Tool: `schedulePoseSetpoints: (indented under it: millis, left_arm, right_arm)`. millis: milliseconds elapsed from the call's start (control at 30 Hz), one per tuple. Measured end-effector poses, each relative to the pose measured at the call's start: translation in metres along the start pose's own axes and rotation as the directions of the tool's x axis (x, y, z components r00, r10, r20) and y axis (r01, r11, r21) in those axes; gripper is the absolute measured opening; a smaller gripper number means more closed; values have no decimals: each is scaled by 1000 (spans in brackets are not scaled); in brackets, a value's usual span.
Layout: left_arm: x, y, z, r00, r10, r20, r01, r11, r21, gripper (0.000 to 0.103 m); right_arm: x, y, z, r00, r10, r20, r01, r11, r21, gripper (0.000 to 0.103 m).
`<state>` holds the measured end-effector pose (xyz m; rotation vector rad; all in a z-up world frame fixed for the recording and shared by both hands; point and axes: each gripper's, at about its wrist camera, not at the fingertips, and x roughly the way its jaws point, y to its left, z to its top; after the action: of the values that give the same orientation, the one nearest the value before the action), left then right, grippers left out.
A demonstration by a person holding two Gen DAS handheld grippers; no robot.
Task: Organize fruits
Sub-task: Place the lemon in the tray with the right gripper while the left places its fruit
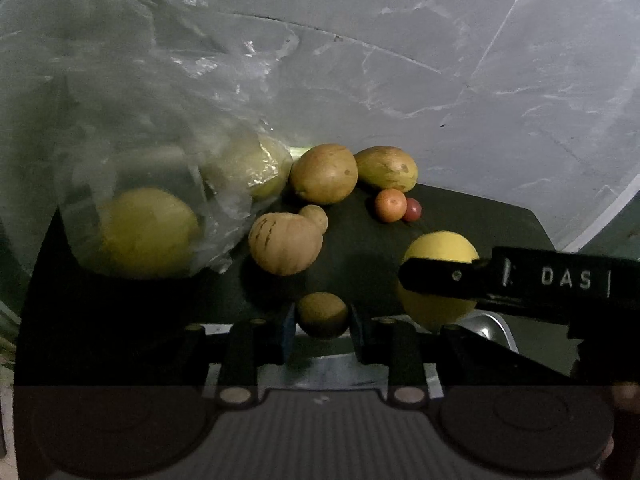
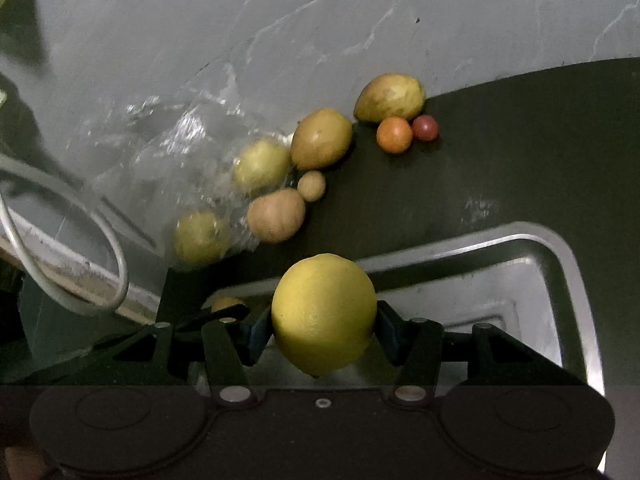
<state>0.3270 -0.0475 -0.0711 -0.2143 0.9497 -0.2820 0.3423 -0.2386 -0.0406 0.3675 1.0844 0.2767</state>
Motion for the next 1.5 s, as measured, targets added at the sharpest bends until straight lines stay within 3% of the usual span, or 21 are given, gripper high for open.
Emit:
schedulePoseSetpoints:
  millis: [467,867,1500]
  left_arm:
    - [-29,16,-23,1000,-6,-26,6,1000,16,32]
    - [-46,35,-39,997,-16,-81,20,999,49,32]
    - [-63,25,-63,991,-44,-127,61,990,129,32]
  right_arm:
    - [-8,1,-46,998,-51,-38,48,996,-80,56]
    - [-20,18,-78,993,-105,-59,86,961,-263,56]
    - [-34,26,-98,989,-142,-50,122,949,-290,57]
